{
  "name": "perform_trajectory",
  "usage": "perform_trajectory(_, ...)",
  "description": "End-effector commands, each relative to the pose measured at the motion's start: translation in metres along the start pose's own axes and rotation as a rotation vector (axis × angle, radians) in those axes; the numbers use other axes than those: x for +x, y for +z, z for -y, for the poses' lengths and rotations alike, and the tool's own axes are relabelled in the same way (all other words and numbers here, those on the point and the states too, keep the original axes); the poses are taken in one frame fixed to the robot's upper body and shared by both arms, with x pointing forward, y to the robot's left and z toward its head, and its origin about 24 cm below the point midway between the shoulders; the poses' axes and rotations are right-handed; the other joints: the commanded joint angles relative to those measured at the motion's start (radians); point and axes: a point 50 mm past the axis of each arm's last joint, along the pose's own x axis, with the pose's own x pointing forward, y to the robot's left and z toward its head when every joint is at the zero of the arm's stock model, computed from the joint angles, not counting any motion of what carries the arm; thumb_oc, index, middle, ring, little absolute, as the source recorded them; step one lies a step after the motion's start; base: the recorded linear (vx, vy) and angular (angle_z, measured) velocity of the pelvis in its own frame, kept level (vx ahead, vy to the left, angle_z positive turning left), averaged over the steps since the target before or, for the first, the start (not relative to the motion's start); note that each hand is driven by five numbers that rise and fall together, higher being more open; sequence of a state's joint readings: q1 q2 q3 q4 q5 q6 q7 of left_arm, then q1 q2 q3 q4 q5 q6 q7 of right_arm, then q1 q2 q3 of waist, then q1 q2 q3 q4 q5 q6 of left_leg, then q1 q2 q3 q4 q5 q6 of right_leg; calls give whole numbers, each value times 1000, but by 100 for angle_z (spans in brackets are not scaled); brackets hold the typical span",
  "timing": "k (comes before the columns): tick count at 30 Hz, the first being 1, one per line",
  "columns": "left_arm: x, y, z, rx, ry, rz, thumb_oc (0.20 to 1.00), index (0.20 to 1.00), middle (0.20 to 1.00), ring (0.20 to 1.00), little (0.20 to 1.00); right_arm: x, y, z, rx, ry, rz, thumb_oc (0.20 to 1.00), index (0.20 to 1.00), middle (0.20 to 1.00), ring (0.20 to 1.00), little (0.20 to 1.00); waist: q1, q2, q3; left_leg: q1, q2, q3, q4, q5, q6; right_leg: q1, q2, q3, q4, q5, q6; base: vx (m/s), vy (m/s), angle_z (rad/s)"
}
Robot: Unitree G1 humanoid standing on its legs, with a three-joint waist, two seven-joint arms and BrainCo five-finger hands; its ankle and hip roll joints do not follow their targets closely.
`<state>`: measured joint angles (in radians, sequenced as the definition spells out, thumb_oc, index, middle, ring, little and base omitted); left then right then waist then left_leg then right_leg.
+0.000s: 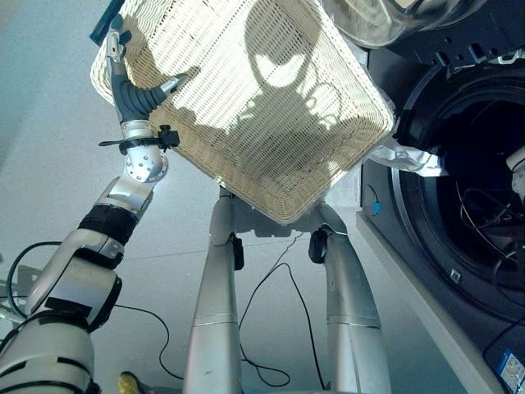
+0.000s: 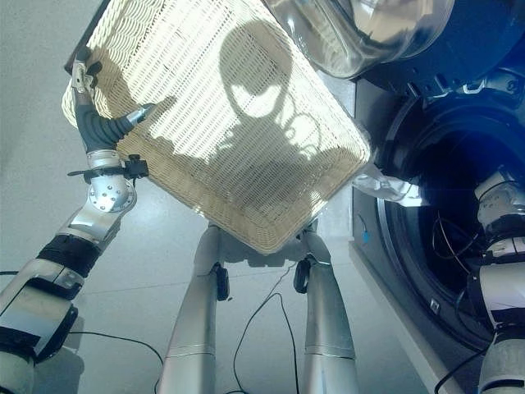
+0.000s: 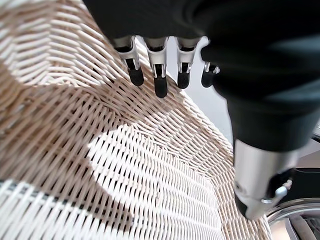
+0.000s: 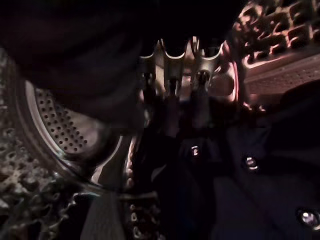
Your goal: Put the clothes into the washing machine.
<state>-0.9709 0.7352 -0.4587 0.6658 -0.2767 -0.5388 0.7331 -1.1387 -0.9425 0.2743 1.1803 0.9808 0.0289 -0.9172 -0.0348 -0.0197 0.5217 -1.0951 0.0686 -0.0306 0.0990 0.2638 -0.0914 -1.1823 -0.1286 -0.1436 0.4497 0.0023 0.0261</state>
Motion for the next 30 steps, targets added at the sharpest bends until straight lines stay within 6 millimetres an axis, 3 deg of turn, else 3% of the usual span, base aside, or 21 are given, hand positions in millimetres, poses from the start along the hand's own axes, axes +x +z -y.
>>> perform_trajectory(1,9,9,3,-64,7,37,1000,1000,1000,1000,1000,24,34,29,-103,-32,163,1000,1000,1000,1000,1000,-17,-28,-2,11,-26,41,110,-148,-34,94,35,-13,-273,224,146,0,0,0)
perform_trajectory(6,3,8,14,-82,-23,24,1000,1000,1000,1000,1000,-2,4,-9,-324,189,262,1000,1000,1000,1000,1000,-9,-15,-2,17,-34,46,130,-156,-30,99,30,-14,-263,216,142,0,0,0)
perform_trajectory(9,3,8,15,-91,-22,26,1000,1000,1000,1000,1000,-12,-9,-19,-363,261,256,1000,1000,1000,1000,1000,-8,-8,-2,18,-32,51,126,-154,-32,100,28,-15,-264,214,142,-10,29,0)
perform_trajectory(13,-6,10,26,-107,-16,38,1000,1000,1000,1000,1000,-33,-49,-32,-462,391,280,1000,1000,1000,1000,1000,-9,8,-2,5,-32,62,115,-149,-32,79,26,-5,-257,207,140,-5,30,-1)
perform_trajectory(16,-6,10,27,-107,-15,38,1000,1000,1000,1000,1000,-36,-53,-34,-470,406,285,1000,1000,1000,1000,1000,-10,8,-2,3,-32,62,116,-149,-32,76,27,-4,-255,206,140,0,4,-1)
perform_trajectory(19,-16,7,28,-109,0,26,1000,1000,1000,1000,1000,-61,-80,-40,-523,514,340,1000,1000,1000,1000,1000,-19,8,-2,-5,-35,71,124,-150,-32,62,35,8,-242,200,136,8,47,1)
perform_trajectory(26,-31,0,31,-112,0,-5,1000,1000,1000,1000,1000,-93,-101,-44,-565,622,466,1000,1000,1000,1000,1000,-33,5,-2,-6,-32,87,130,-148,-32,59,41,20,-237,193,131,-2,10,0)
perform_trajectory(30,-54,-13,34,-111,-15,-70,1000,1000,1000,1000,1000,-119,-131,-33,-608,723,519,1000,1000,1000,1000,1000,-45,0,-2,25,-31,104,141,-158,-31,82,48,32,-233,184,126,2,50,-1)
